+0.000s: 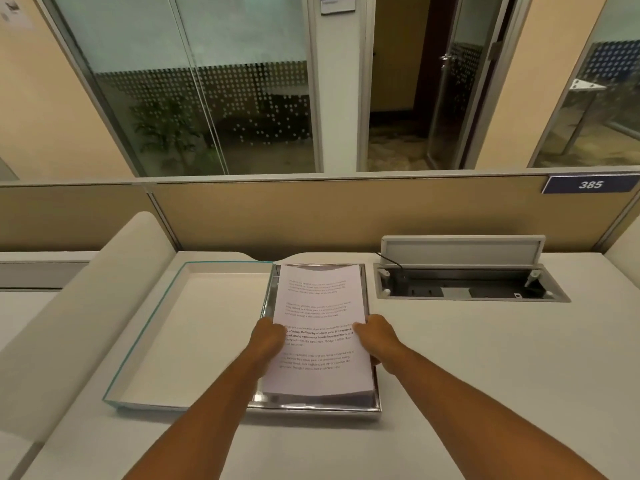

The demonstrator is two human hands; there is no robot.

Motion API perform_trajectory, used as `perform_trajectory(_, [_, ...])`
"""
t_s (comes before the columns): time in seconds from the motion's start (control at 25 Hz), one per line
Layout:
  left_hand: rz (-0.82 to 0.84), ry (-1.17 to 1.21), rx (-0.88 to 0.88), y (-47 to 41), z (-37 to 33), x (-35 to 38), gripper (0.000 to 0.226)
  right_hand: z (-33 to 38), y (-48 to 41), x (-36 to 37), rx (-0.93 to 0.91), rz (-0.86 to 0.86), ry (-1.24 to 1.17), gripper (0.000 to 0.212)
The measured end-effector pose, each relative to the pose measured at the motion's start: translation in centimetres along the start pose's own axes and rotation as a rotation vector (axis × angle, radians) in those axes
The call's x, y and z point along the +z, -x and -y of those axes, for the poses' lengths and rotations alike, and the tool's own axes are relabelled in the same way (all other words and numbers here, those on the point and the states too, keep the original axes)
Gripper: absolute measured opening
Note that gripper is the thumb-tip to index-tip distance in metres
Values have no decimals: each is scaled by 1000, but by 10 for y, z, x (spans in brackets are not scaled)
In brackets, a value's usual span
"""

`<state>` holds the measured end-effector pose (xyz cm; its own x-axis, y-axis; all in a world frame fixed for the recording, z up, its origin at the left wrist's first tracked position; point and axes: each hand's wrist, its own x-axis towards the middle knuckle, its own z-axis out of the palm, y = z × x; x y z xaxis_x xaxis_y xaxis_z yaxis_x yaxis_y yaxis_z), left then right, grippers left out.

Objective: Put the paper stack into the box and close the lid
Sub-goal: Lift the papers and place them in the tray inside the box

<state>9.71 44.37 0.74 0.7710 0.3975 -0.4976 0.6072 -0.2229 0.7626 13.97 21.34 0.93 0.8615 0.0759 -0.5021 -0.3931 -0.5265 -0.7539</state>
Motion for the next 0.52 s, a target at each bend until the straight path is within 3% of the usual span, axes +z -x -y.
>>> perform_trajectory(0.12, [36, -49, -25, -15, 15, 11, 45, -7, -13, 13, 95, -17, 73, 18])
perform_trajectory(0.4, [92, -57, 1, -18, 5, 23, 47, -5, -21, 4, 74, -92, 169, 15])
perform_trajectory(0.52, [94, -72, -5, -21, 9, 25, 47, -6, -19, 8, 45, -111, 244, 26])
